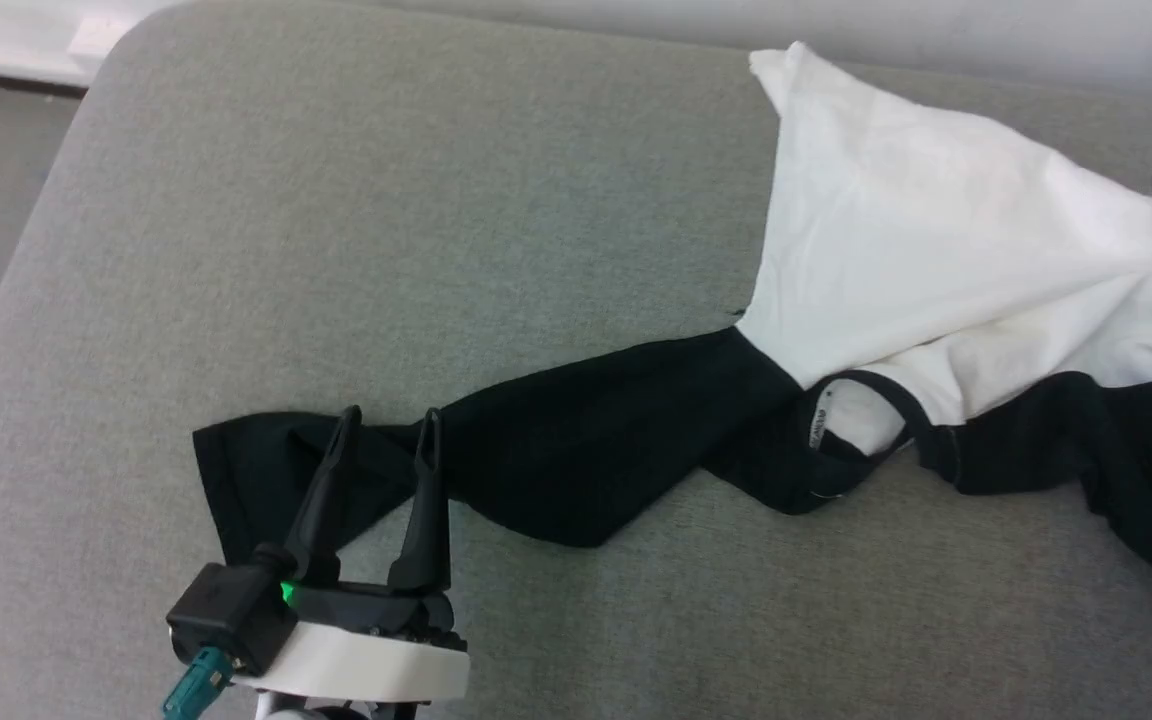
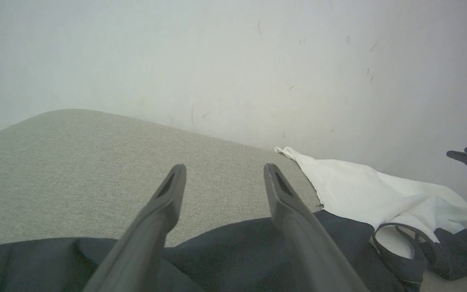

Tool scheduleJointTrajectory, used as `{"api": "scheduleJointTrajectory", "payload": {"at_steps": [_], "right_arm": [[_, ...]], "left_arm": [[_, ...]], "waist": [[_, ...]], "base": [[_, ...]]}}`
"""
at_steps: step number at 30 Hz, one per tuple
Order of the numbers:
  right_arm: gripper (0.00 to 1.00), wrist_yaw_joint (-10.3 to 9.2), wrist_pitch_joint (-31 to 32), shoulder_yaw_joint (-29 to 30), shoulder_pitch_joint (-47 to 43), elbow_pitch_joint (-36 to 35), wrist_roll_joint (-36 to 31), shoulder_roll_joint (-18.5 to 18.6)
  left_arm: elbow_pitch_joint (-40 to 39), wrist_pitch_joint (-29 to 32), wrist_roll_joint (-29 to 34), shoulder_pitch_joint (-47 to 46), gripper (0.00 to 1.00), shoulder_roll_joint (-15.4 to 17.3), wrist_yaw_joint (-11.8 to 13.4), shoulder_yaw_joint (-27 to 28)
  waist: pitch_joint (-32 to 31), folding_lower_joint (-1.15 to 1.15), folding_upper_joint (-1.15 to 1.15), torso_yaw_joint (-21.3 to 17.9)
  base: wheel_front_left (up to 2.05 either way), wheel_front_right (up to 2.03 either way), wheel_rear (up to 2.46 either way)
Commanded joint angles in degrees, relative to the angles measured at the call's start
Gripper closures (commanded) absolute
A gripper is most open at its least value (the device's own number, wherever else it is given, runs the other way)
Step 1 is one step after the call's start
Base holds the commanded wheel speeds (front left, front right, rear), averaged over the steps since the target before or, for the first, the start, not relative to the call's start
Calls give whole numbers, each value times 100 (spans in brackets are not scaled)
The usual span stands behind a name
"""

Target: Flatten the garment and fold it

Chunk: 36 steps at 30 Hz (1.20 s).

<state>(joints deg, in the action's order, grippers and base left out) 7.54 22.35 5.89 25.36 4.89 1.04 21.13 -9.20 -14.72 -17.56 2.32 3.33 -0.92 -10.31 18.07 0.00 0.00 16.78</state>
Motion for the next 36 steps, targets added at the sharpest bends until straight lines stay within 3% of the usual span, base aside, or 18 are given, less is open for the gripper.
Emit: {"api": "scheduleJointTrajectory", "payload": {"at_steps": [1,7,15,21,27,31,36], "right_arm": [[0,-5,-148,23,-10,-154,19,-110],[0,-5,-822,274,-804,-1290,-19,-797],[0,-5,-1526,784,-2700,-2701,-256,-1760],[0,-5,-1935,1074,-3600,-2791,559,-1822],[0,-5,-2164,967,-3696,-2664,745,-1824],[0,-5,-2178,943,-3644,-2672,736,-1824],[0,-5,-2138,927,-3669,-2666,773,-1825]], "left_arm": [[-4,-28,42,-24,0,23,-8,28],[-88,-9,76,136,0,112,49,65],[-293,102,113,413,0,230,151,98],[-412,213,103,740,0,319,224,129],[-544,518,222,678,0,491,292,142],[-473,1097,369,385,0,746,244,76],[-205,2328,352,-44,0,1057,-44,-217]], "waist": [[-167,0,0,-156],[-486,0,0,-470],[-772,0,0,-798],[-953,0,0,-1126],[-1034,0,0,-1371],[-1000,0,0,-1442],[-860,0,0,-1474]], "base": [[0,0,0],[0,0,0],[0,0,0],[0,0,0],[0,0,0],[0,0,0],[0,0,0]]}}
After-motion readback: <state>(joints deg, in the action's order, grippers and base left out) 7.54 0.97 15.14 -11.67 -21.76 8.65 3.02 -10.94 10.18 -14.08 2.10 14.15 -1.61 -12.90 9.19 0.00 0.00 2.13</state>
